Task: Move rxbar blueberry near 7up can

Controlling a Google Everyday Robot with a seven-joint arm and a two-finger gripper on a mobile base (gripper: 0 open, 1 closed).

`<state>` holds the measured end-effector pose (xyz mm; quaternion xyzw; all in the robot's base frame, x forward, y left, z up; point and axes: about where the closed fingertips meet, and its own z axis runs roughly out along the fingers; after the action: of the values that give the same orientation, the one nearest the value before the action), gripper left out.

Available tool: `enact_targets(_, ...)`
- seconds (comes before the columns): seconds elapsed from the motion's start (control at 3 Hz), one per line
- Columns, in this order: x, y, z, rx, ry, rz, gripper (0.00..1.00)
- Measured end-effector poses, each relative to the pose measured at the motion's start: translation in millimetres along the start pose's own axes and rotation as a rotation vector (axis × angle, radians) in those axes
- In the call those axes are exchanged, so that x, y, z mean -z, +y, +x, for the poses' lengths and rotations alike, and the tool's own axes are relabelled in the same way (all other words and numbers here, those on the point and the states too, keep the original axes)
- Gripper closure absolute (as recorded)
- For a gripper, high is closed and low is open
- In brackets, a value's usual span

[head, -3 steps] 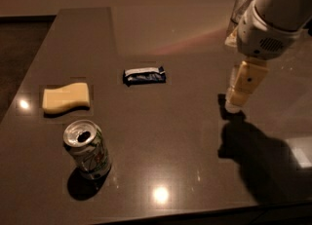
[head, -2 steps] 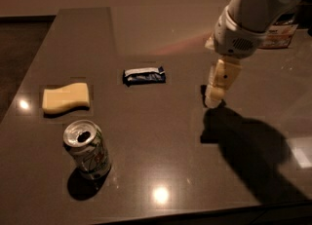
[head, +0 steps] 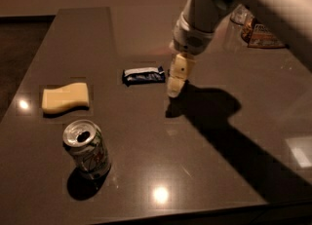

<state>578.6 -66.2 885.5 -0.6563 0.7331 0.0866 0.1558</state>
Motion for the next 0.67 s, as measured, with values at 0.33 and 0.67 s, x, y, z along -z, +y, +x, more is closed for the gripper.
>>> enact_targets(0.33, -34, -19, -27, 0.021, -0.010, -0.035, 0.00)
enact_targets(0.67, -59, -30, -50, 0.043, -0.009, -0.063, 0.00)
